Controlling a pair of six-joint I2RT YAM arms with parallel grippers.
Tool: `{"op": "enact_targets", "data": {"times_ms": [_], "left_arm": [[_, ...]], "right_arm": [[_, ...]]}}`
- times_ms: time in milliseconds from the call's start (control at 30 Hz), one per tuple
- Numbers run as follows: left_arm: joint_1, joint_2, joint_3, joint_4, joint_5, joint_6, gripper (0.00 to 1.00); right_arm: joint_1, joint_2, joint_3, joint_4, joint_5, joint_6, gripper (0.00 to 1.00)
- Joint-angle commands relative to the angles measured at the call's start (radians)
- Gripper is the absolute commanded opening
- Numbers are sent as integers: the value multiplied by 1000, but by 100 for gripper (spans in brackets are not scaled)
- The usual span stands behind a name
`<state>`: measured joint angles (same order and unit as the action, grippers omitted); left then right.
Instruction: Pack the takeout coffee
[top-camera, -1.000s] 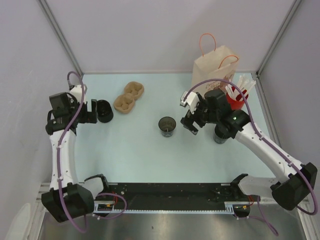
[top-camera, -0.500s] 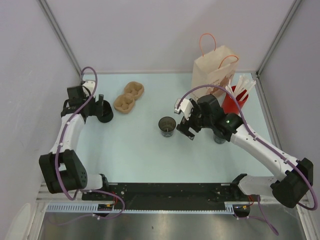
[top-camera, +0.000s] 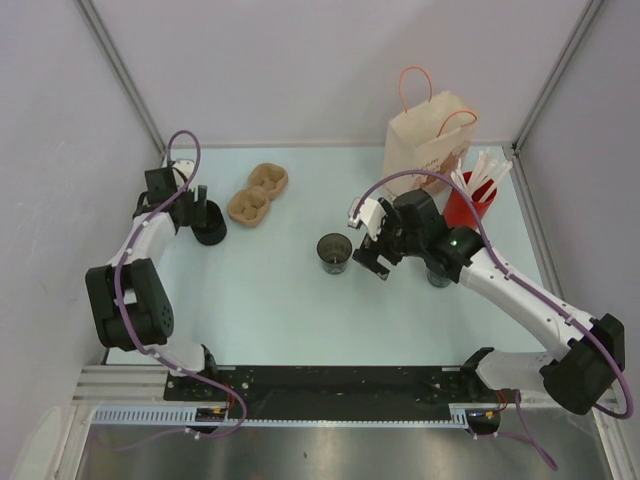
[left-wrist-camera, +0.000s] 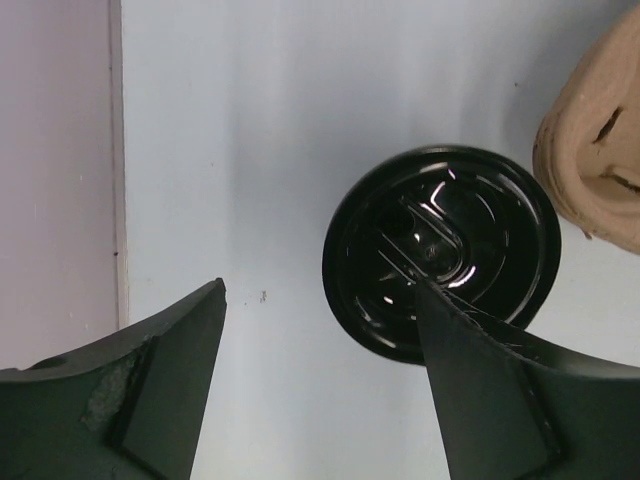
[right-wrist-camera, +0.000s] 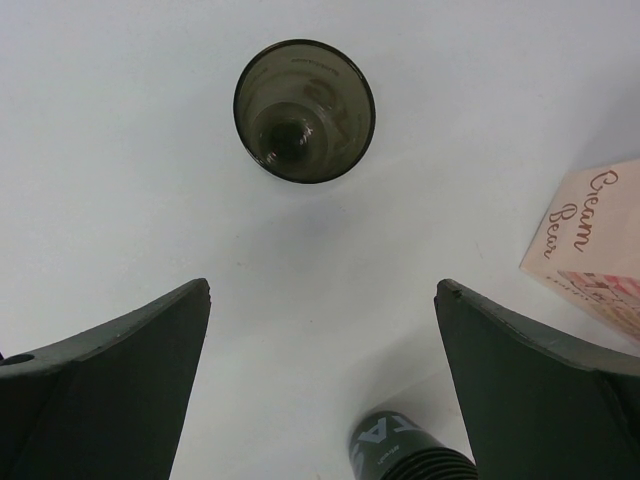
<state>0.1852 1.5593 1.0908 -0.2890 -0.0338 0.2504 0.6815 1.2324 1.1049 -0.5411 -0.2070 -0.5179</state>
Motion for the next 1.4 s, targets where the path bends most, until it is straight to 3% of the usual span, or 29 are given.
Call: {"op": "enact_targets", "data": {"times_ms": [0, 800, 1367], "left_arm": [[-3, 24, 63, 68, 3, -26, 79], [-4, 113, 100, 79, 26, -34, 54], [-4, 107, 104, 68, 64, -42, 25]], "right_arm": [[4, 6, -5, 33, 9, -14, 100], [7, 9, -13, 35, 23, -30, 100], [12, 10, -16, 36, 35, -34, 100]]}}
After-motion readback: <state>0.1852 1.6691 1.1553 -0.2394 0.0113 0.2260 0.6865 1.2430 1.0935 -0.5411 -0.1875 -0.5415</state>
